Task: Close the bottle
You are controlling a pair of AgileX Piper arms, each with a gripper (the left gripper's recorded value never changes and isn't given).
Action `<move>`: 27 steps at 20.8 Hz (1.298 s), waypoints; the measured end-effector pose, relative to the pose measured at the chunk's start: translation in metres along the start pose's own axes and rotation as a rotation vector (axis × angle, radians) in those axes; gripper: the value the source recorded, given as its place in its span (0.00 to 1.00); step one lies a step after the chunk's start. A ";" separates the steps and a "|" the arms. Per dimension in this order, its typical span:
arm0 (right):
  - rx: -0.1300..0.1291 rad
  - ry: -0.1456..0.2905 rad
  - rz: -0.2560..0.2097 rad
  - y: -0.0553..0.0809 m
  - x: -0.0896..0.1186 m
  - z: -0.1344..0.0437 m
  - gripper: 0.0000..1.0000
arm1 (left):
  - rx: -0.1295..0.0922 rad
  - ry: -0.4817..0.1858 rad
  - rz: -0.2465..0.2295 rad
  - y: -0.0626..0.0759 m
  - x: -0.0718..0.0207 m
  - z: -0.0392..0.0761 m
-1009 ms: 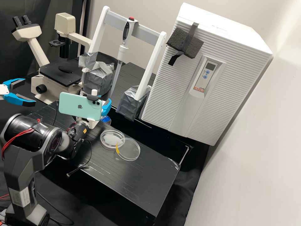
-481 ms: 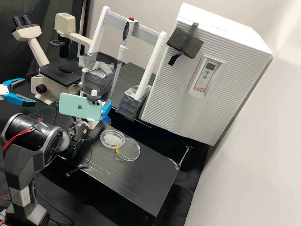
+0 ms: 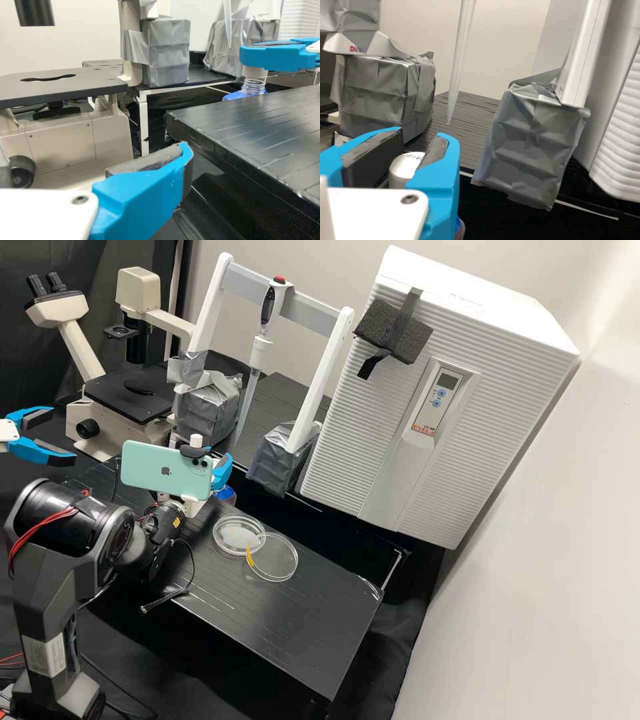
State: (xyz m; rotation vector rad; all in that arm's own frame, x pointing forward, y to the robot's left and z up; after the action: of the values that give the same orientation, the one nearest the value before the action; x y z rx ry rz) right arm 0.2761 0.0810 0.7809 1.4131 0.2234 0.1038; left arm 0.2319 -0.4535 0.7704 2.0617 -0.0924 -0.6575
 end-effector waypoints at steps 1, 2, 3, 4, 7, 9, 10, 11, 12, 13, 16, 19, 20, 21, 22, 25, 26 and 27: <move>0.000 0.000 0.000 0.000 0.000 0.000 0.00 | 0.000 0.000 0.000 0.000 0.0000 0.000; 0.001 0.000 0.002 -0.001 0.000 0.001 0.00 | 0.000 0.000 0.000 0.000 0.0000 0.000; 0.003 -0.001 0.006 -0.001 0.001 0.001 0.00 | 0.000 0.000 0.000 0.000 0.0000 0.000; 0.003 -0.001 0.006 -0.001 0.000 0.001 0.00 | 0.000 0.000 0.000 0.000 0.0000 0.000; 0.003 0.001 0.008 -0.002 -0.001 0.001 0.00 | 0.001 -0.007 -0.002 0.000 0.0006 0.001; 0.003 0.002 0.010 -0.001 -0.001 0.001 0.00 | 0.001 -0.008 -0.002 0.000 0.0007 0.002; 0.001 0.002 0.010 -0.001 -0.001 0.001 0.00 | 0.001 -0.011 -0.003 -0.001 0.0009 0.002; 0.001 0.002 0.009 -0.002 -0.001 0.001 0.00 | 0.001 -0.011 -0.003 -0.001 0.0009 0.002; 0.001 0.001 0.008 -0.002 -0.001 0.001 0.00 | 0.001 -0.011 -0.003 -0.001 0.0009 0.002; 0.001 0.001 0.008 -0.002 -0.001 0.001 0.00 | 0.001 -0.011 -0.003 -0.001 0.0009 0.002; 0.001 0.001 0.008 -0.002 -0.001 0.001 0.00 | 0.001 -0.015 -0.004 -0.001 0.0013 0.003; 0.001 0.001 0.008 -0.002 -0.001 0.001 0.00 | -0.001 -0.015 -0.007 -0.002 0.0016 0.003; 0.001 0.001 0.008 -0.002 -0.001 0.001 0.00 | -0.001 -0.015 -0.007 -0.002 0.0016 0.003; 0.001 0.001 0.008 -0.002 -0.001 0.001 0.00 | -0.001 -0.015 -0.007 -0.002 0.0016 0.003; 0.001 -0.001 0.005 -0.002 -0.002 0.002 0.00 | -0.001 -0.015 -0.007 -0.002 0.0016 0.003; 0.001 0.001 0.008 -0.002 -0.002 0.001 0.00 | -0.007 -0.013 -0.016 -0.004 0.0022 0.002; 0.001 0.002 0.010 -0.001 -0.002 0.001 0.00 | -0.008 -0.013 -0.016 -0.004 0.0022 0.002; 0.001 0.005 0.014 0.000 -0.003 0.000 0.00 | -0.008 -0.013 -0.016 -0.004 0.0022 0.002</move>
State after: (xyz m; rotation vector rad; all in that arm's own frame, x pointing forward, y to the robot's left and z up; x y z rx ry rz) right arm 0.2734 0.0804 0.7812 1.4160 0.2177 0.1187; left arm 0.2321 -0.4535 0.7654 2.0531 -0.0803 -0.6802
